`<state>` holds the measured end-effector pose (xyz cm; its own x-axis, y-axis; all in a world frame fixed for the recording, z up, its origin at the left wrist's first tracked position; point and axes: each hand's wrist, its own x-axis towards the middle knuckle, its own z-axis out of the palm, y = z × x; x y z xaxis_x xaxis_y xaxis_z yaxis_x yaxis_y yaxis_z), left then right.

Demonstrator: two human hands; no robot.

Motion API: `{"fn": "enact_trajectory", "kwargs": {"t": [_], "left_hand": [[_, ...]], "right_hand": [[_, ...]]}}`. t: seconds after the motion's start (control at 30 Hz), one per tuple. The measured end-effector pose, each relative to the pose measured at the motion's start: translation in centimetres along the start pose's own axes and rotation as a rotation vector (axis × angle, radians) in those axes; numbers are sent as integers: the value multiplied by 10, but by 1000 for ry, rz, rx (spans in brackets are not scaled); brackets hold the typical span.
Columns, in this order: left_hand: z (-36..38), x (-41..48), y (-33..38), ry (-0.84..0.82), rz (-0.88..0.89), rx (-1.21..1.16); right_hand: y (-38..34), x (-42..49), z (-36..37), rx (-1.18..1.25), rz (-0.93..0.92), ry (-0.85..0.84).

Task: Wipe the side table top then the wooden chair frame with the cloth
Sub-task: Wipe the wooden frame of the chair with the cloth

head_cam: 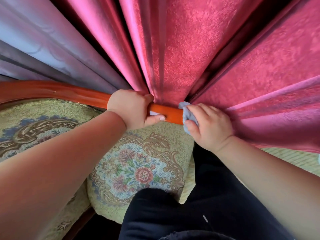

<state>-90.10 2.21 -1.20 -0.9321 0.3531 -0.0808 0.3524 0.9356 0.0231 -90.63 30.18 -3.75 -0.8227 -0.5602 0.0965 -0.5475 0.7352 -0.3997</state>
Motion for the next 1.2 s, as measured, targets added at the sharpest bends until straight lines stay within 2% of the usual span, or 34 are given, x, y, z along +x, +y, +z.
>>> {"fn": "enact_trajectory", "kwargs": {"t": [0.13,0.23,0.37,0.43,0.53,0.67,0.8,1.03,1.2], "left_hand": [[0,0,0,-9,-10,-6],[-2,0,1,-21,-17,12],[-1,-1,-1,-9,20,26],[-1,-2,-6,-19,66,19],[-4,-11,-21,-50,102,13],[-20,-37,-59,-73,-30,193],[-40,-54,-87,-136,-160,297],[-74,-75,-113,-174,-420,333],[-100,-107,-132,-127,-526,310]], "right_hand": [[10,-10,-9,184,214,-5],[-17,15,-10,-22,349,-71],[-67,48,6,-190,169,-110],[-68,49,6,-168,85,-118],[-31,27,-3,-20,-18,-129],[10,0,-15,84,142,-42],[-22,19,-12,-99,279,-97],[-109,83,26,-282,-74,-172],[-76,63,21,-291,-213,-142]]}}
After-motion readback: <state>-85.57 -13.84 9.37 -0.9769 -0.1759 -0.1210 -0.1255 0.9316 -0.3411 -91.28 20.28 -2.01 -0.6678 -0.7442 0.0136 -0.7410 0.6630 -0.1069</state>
